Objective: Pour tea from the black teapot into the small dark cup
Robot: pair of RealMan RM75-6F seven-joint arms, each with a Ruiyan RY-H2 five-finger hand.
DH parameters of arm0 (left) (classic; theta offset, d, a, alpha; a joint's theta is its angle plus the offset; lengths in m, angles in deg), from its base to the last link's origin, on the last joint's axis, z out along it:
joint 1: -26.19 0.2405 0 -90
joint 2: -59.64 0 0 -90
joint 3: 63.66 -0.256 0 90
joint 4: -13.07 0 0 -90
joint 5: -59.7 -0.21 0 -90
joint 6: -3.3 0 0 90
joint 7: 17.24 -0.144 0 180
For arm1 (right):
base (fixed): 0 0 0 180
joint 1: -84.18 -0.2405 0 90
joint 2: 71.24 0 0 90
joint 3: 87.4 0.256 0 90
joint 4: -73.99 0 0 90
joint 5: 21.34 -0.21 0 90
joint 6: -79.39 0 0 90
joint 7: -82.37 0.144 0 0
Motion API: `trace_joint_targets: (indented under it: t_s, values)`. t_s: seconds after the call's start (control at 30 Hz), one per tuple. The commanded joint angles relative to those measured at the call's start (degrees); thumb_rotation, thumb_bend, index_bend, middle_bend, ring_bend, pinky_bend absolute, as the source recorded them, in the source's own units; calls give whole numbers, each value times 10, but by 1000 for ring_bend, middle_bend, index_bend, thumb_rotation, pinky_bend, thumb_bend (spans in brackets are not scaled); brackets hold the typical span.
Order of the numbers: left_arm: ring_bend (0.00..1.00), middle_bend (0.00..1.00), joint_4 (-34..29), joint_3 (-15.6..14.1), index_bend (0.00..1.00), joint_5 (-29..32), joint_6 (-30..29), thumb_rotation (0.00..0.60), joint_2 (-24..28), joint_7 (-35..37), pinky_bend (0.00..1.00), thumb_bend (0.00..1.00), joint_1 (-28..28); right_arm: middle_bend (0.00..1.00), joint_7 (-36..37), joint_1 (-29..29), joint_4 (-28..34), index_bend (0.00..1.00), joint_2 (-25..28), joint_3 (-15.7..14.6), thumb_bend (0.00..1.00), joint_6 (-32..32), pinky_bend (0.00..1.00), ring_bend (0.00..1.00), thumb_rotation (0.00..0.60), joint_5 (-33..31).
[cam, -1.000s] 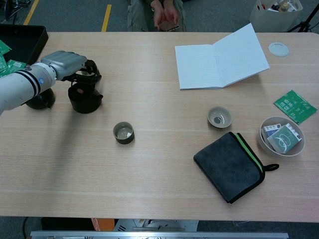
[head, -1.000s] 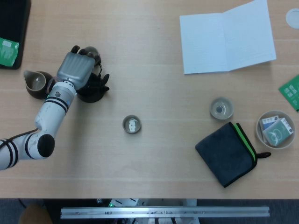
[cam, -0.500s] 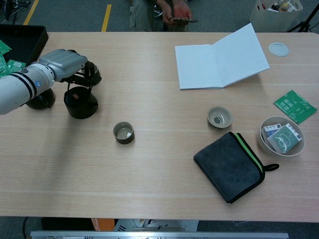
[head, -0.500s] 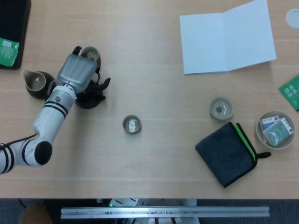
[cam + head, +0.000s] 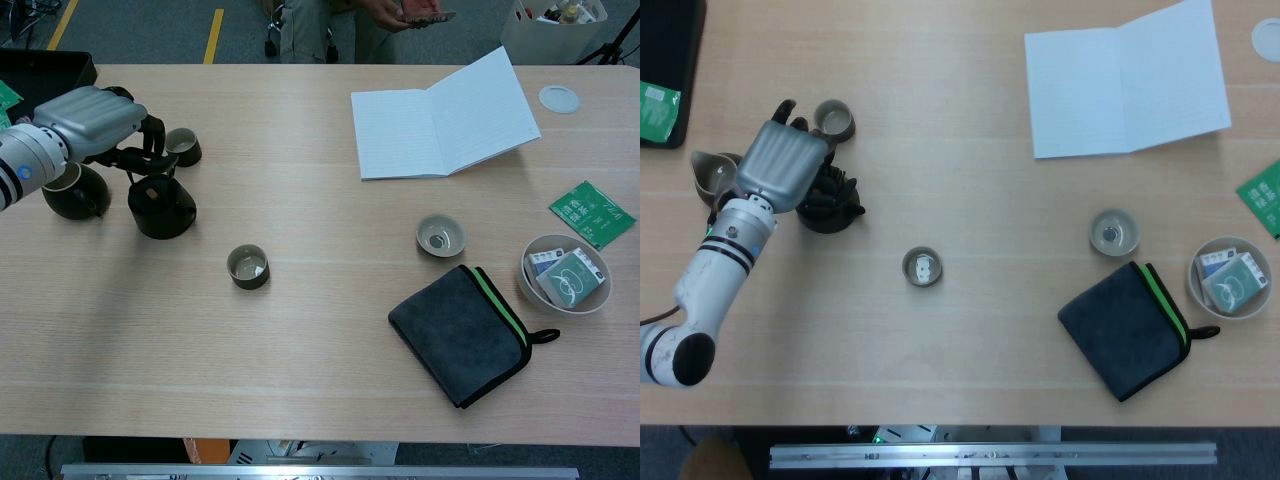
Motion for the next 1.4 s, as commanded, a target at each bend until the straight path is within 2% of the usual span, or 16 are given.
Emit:
trace_joint_targets:
  t_s: [0.03, 0.37, 0.57, 0.8, 1.0, 1.4]
  values:
    - [264, 411, -24, -10, 403, -1, -15, 124, 18, -14, 99, 321, 12, 374, 0, 0, 0, 316, 0, 0, 9, 1, 183, 247, 600, 1]
    - [264, 408, -70, -28, 400, -8, -38, 135, 44, -13, 99, 321, 45, 375, 2, 0, 0, 316, 0, -1, 9, 2, 183, 247, 600, 3]
    - [264, 394, -63, -24, 338, -58, -73, 153, 37, 40, 99, 321, 80, 374, 3, 1, 0, 316, 0, -1, 9, 3, 184, 247, 600, 4]
    - [261, 380, -59, -36, 344, -113, -96, 187, 37, 75, 99, 321, 117, 374, 1, -1, 0, 316, -1, -1, 9, -1, 184, 247, 600, 4]
    - [261, 380, -66, -48, 352, -142, -93, 196, 34, 74, 99, 321, 134, 375, 1, -2, 0, 316, -2, -2, 8, -1, 184, 247, 600, 6]
    - [261, 380, -55, -49, 355, -166, -87, 197, 5, 54, 99, 321, 151, 374, 2, 3, -1, 316, 1, -4, 9, 4, 183, 247, 600, 5]
